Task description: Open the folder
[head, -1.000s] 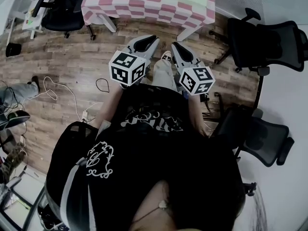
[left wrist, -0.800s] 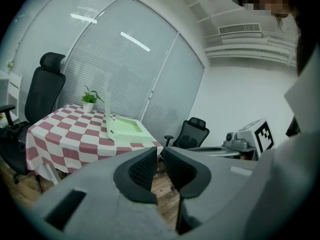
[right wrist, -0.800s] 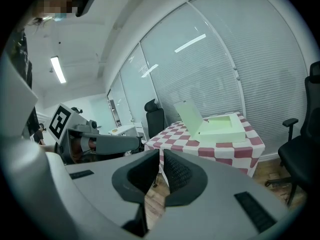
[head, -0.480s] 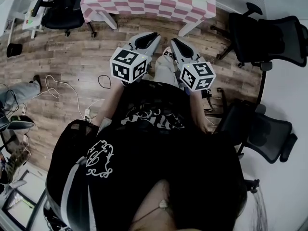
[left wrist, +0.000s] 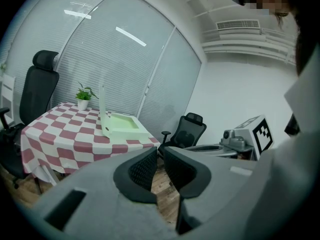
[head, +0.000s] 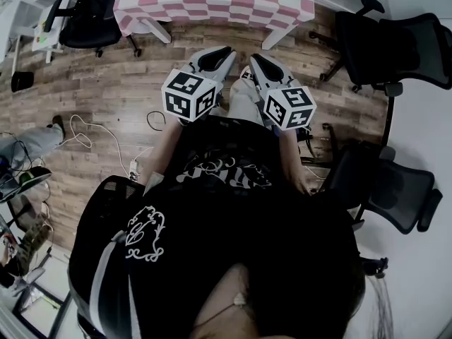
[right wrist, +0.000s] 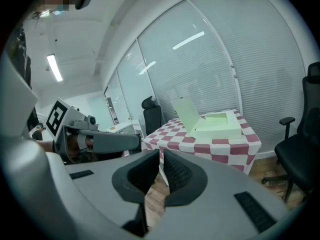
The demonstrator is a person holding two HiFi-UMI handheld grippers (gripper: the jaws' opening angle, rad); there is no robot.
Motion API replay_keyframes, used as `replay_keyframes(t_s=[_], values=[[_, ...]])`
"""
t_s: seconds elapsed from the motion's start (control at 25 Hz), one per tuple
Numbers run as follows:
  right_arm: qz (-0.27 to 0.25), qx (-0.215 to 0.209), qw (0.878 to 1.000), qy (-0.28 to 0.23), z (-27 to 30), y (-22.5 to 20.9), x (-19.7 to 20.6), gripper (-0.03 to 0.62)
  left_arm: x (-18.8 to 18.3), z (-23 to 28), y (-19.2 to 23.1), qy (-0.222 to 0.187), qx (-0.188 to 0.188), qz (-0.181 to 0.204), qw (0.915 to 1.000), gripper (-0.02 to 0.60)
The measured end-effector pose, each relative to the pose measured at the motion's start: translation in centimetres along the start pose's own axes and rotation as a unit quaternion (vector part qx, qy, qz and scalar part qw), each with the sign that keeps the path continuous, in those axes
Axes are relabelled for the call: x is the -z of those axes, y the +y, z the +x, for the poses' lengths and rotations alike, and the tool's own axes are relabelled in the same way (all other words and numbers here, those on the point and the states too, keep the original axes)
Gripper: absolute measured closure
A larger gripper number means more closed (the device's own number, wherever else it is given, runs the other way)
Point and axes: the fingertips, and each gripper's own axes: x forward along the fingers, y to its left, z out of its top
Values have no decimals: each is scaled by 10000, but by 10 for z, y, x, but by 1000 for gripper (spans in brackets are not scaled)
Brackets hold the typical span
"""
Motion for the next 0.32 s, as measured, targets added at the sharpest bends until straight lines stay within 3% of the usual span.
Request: replay_keyframes(t_s=[0.32], values=[[-115,-65,9997,192,15,0,1,565,-2,1,12,-22,-83,-67,9999,528]])
